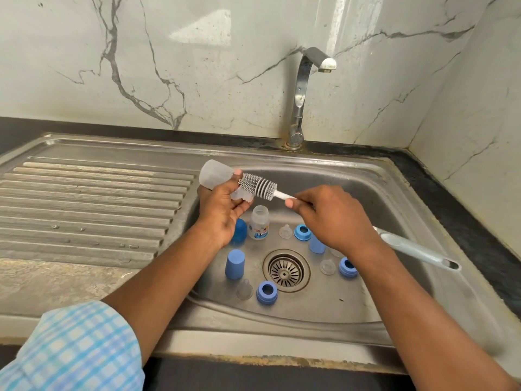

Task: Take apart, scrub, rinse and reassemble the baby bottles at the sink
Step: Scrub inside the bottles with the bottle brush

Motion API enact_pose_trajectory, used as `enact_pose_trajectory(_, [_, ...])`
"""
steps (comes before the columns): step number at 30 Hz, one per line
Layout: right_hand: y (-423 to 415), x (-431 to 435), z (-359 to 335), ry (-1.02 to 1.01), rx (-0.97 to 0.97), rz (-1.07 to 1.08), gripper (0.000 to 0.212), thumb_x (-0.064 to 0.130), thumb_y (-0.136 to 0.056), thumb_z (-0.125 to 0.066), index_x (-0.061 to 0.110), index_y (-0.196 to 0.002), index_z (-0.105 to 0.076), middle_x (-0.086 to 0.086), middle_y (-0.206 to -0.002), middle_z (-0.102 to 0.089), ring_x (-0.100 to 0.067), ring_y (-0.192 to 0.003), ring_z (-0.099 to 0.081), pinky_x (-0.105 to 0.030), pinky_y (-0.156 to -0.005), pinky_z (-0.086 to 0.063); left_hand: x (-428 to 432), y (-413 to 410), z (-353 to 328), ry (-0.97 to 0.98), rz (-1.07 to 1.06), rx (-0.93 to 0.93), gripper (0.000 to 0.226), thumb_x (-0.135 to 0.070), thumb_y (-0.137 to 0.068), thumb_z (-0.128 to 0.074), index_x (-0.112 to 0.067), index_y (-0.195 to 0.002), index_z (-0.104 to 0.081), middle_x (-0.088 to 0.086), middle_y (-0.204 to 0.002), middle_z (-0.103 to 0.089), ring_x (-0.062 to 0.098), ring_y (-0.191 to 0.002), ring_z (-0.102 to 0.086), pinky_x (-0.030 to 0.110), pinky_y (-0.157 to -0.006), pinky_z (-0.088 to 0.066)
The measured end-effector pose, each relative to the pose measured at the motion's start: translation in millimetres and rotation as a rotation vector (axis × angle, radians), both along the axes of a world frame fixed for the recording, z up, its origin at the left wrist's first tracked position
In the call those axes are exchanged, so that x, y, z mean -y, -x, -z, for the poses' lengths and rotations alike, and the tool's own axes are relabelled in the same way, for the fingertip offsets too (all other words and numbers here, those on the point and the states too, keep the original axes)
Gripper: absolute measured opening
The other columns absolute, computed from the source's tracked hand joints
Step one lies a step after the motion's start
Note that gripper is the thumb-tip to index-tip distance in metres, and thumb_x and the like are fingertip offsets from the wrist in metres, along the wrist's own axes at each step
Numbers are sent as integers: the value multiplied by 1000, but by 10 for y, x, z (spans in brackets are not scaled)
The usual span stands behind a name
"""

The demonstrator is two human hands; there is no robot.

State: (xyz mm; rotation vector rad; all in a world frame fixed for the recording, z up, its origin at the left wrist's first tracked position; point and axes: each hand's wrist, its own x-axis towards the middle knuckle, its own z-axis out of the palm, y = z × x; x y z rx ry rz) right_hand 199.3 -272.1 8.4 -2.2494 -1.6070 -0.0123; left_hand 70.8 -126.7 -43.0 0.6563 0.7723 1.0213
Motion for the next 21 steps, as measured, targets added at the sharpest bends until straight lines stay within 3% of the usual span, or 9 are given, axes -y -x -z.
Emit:
enact_pose_trajectory(3, [23, -37, 54, 27, -20, -5, 36, 50, -100, -48, 24, -93, -72, 4, -63, -58, -15, -56, -52, -28, -52, -36, 13, -14, 6, 0, -39, -23, 58, -17, -85, -76, -9, -134, -47, 14, -118, -69, 28, -100, -72, 40, -73, -62])
enact_pose_trajectory(8, [54, -72, 67, -21, 36, 63, 35, 50, -101, -46, 27, -80, -62, 7, -60, -51, -14, -55, -49, -26, -50, -30, 55, -31, -4, 29, -60, 9, 57, -20, -85, -76, -10, -131, -45, 16, -116, -69, 28, -97, -72, 39, -70, -62])
enact_pose_trajectory(12, [54, -79, 59, -59, -12, 108, 37, 48, -102, -45, 23, -98, -71, 6, -63, -53, -9, -55, -47, -26, -49, -29, 122, -55, -20, -10, -43, 15, 48, -19, -85, -76, -11, -124, -48, 16, -118, -67, 30, -99, -71, 42, -74, -61])
enact_pose_trajectory(16, [26, -55, 26, -32, -54, 61, 42, 49, -100, -48, 26, -66, -54, 6, -54, -47, -10, -48, -42, -27, -48, -27, 96, -30, -72, -31, -102, 13, 51, -16, -86, -75, -13, -125, -43, 14, -121, -65, 28, -100, -70, 40, -70, -62])
enact_pose_trajectory(21, [108, -98, 92, -1, 19, 49, 44, 51, -100, -47, 27, -63, -48, 6, -55, -48, -13, -51, -46, -27, -52, -32, 57, 10, -83, 19, -131, 53, 61, -17, -86, -75, -11, -135, -39, 15, -120, -67, 27, -94, -73, 40, -71, -62])
